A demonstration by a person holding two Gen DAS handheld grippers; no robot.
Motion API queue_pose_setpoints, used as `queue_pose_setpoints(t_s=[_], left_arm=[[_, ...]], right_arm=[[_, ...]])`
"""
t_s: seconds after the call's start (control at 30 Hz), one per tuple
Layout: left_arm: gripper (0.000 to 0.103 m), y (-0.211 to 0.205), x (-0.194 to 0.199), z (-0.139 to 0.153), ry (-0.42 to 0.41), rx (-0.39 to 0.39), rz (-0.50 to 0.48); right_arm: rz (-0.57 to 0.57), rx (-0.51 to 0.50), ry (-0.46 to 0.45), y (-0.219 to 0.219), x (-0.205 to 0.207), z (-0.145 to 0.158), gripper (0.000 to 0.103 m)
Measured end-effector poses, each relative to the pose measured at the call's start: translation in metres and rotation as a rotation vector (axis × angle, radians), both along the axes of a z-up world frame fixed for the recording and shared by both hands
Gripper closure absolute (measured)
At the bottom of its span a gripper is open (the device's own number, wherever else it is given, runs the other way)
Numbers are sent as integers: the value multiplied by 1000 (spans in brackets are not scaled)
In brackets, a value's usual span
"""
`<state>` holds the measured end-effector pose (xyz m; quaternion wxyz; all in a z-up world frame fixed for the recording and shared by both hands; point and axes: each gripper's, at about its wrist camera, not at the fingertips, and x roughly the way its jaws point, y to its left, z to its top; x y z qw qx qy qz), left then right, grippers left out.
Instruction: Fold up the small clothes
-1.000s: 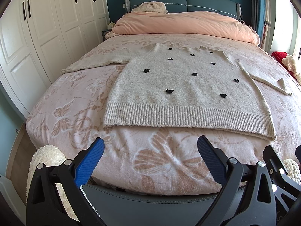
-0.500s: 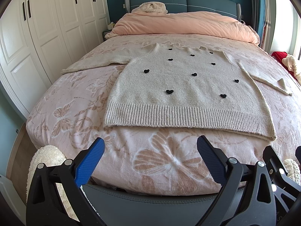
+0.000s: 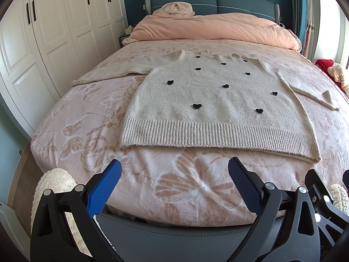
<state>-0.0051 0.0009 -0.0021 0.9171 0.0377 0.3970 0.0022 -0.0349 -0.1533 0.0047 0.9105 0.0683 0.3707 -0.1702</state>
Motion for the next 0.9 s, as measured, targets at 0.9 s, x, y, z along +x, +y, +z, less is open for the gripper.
queue_pose_setpoints(t_s=[0.9], left_arm=[[5, 79, 95, -16, 128, -213, 201]], right_arm=[[-490, 549, -107, -371, 116, -43, 5]])
